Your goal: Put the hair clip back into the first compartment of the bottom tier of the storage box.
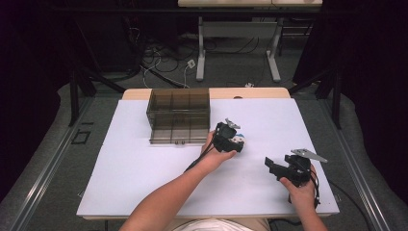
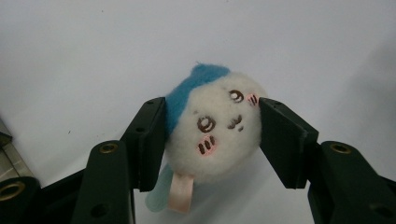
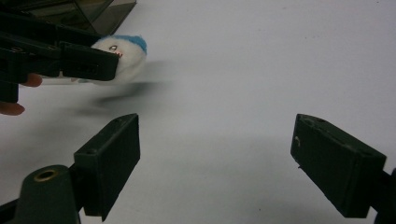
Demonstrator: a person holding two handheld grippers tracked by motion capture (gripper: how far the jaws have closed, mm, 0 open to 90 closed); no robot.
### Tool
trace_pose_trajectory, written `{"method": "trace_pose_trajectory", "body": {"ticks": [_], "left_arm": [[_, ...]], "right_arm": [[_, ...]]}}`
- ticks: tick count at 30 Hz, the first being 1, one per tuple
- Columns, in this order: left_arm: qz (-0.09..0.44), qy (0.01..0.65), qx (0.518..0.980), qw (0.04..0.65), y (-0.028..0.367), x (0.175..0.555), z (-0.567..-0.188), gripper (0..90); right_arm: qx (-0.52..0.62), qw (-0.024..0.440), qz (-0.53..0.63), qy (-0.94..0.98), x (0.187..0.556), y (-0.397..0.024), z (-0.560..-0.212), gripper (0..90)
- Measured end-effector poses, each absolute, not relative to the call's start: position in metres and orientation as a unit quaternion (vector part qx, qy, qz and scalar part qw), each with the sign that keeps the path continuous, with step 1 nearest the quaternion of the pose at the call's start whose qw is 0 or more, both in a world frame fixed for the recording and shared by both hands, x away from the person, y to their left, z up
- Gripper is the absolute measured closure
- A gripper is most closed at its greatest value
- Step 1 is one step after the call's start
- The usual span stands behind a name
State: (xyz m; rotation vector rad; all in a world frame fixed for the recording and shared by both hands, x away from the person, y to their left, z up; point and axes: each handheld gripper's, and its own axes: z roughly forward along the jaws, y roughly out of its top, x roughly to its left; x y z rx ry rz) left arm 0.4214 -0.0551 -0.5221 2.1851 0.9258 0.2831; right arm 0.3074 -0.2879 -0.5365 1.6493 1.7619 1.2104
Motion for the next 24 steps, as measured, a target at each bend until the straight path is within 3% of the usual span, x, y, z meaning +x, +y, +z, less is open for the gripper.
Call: {"method": "trace_pose_trajectory", "body": {"ticks": [24], "left_arm": [[0.114, 0.374, 0.840, 0.376, -0.044, 0.419, -0.522, 44.6]], "right_arm": [[0.595, 0.211, 0.427, 0.648, 0.309, -0.283, -0.540, 15.6]]}}
